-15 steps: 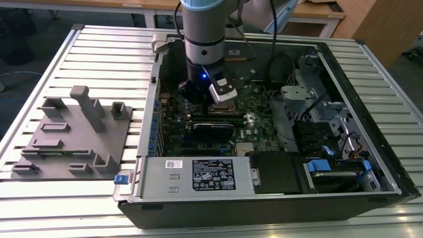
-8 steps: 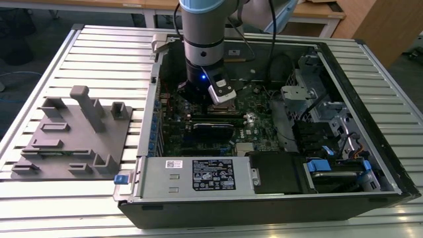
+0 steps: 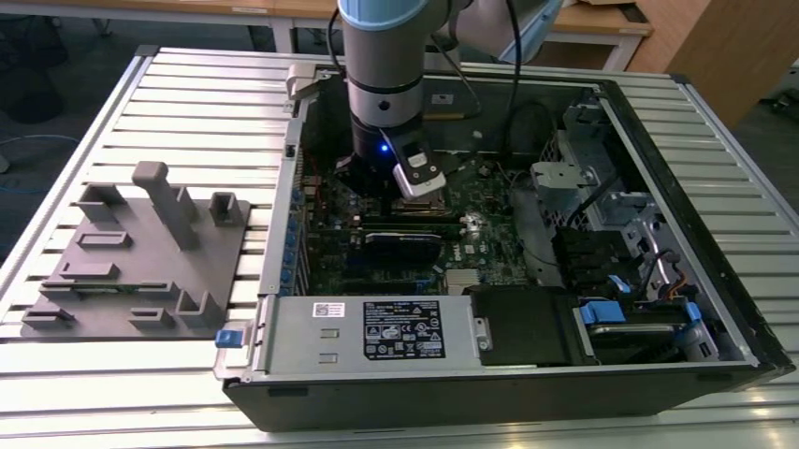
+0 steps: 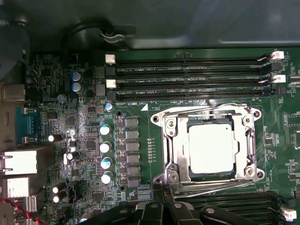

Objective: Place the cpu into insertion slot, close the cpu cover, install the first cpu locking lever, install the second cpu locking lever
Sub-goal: 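Install the second cpu locking lever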

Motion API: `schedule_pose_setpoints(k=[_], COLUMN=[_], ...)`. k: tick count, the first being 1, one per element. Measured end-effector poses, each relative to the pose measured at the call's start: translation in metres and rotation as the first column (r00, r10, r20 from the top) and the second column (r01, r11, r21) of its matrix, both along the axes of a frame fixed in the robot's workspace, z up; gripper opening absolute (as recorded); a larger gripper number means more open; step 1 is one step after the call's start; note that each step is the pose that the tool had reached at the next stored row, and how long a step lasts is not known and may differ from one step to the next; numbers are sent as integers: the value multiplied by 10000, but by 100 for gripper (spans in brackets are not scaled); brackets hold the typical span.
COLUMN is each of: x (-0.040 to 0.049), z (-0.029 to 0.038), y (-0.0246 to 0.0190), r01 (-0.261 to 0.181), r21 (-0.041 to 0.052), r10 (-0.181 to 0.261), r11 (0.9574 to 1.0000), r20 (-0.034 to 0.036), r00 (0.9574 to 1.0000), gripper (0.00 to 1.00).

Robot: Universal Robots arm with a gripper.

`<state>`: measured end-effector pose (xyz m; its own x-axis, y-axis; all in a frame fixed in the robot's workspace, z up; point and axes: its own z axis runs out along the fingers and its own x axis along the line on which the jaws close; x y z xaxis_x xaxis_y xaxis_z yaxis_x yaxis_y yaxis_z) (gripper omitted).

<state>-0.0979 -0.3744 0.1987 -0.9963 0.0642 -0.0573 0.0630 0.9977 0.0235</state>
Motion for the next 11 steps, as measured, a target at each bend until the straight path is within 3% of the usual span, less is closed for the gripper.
schedule_pose_setpoints(k=[4, 11], x=[0, 3], z=[-8, 42], y=[-11, -13], r01=[0, 0], r21=[113, 124], r10=[0, 0], r11=[9999, 9999], r20=[1, 1], r00=[10000, 10000], gripper=[10, 10])
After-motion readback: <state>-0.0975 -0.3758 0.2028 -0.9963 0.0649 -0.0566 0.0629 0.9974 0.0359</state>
